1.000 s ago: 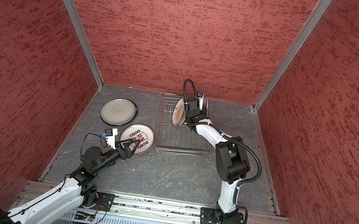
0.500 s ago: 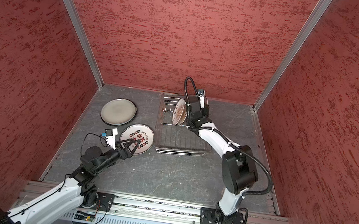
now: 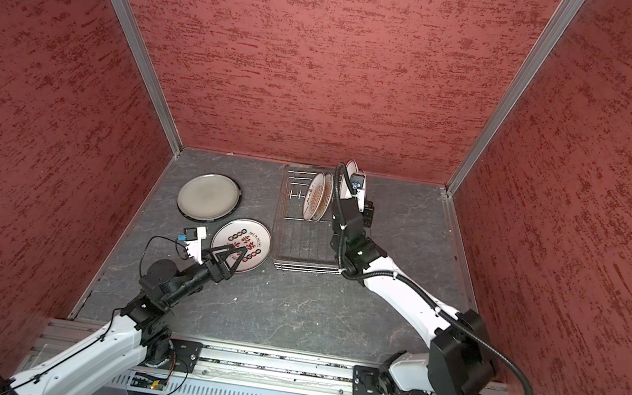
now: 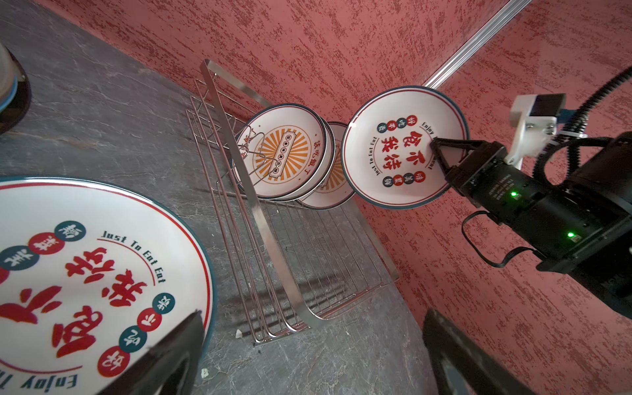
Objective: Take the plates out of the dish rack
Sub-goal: 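Lift the red-printed plate up out of its rack slot with the right gripper, then pull the red-printed plate out of the rack toward the left gripper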
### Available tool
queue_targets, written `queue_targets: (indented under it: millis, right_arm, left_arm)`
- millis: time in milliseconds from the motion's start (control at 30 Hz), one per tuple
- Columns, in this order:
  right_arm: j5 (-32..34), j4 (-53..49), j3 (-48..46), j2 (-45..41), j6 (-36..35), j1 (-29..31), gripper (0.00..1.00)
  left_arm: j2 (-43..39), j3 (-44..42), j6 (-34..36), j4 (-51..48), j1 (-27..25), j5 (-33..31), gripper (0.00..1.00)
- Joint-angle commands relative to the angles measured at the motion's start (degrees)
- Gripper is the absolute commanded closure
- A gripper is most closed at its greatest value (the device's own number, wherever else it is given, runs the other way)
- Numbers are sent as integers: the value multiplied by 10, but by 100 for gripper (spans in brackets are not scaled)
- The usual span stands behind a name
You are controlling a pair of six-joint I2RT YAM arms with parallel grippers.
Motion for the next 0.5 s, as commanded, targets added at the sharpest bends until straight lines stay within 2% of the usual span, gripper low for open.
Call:
queue_targets:
  millis: [0,233,467]
  right_arm:
    - [-41,78,-40,-62,20,0,95]
    - [-173,99,-129,-153,125,0,96]
    - [-272,148,-191,-214,175,1,97]
  left_arm:
    - [-4,7,39,24,-4,27,1]
    - [-11,8,43,18,-7,30,0]
    - [-11,6,46,26,-8,35,1]
